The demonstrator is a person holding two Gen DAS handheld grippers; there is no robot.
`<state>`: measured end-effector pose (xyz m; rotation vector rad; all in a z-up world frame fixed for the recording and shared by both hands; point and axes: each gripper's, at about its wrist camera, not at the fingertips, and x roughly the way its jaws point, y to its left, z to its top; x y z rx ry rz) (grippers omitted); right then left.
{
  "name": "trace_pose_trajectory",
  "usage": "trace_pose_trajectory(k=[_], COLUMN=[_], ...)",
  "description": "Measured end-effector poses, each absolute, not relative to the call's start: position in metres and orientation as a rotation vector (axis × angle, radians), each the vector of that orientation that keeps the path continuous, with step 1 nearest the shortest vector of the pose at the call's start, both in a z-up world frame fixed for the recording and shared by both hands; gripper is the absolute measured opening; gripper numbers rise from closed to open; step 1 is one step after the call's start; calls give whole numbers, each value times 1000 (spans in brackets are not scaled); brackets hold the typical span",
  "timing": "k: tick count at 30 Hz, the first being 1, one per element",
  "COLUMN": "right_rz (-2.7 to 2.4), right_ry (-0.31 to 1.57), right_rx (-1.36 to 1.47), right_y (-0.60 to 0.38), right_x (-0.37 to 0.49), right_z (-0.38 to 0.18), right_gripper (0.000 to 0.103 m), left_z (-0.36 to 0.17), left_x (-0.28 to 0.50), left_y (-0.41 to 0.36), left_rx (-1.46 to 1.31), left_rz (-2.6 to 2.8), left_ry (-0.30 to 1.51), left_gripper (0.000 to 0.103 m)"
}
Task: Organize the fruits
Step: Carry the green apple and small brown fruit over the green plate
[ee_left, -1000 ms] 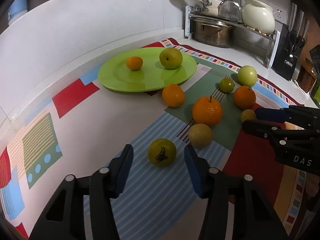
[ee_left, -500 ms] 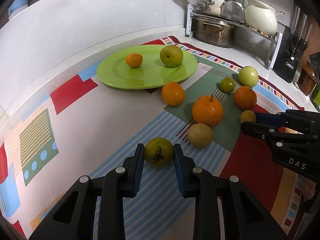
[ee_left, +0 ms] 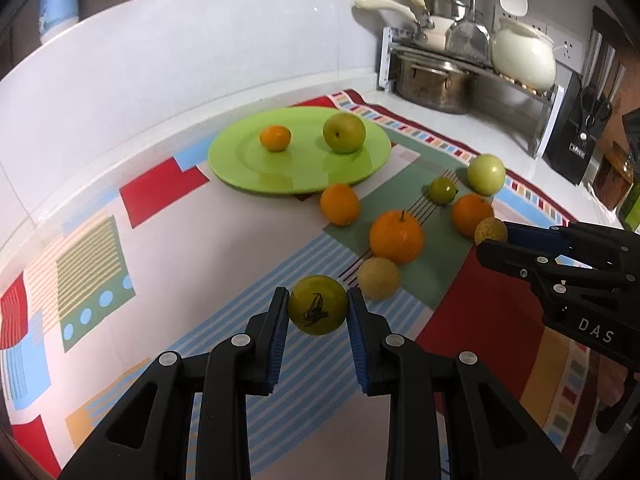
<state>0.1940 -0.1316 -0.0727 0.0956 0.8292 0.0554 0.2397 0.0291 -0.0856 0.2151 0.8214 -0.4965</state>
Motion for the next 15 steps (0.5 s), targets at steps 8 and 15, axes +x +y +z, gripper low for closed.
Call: trace_pose_trajectory(k=[8,15], right_rz=[123,183], right_ry=[757,695], right_rx=[77,45], right_y=[-135,-142], right_x=[194,215], right_z=[-44,-14], right_gripper=[30,30], left_z=[-51,-22], left_x=[231,243], left_y=[23,12], left_rx=[191,176], left_rz=[-472,-431], left_ry=[728,658], left_gripper=[29,29])
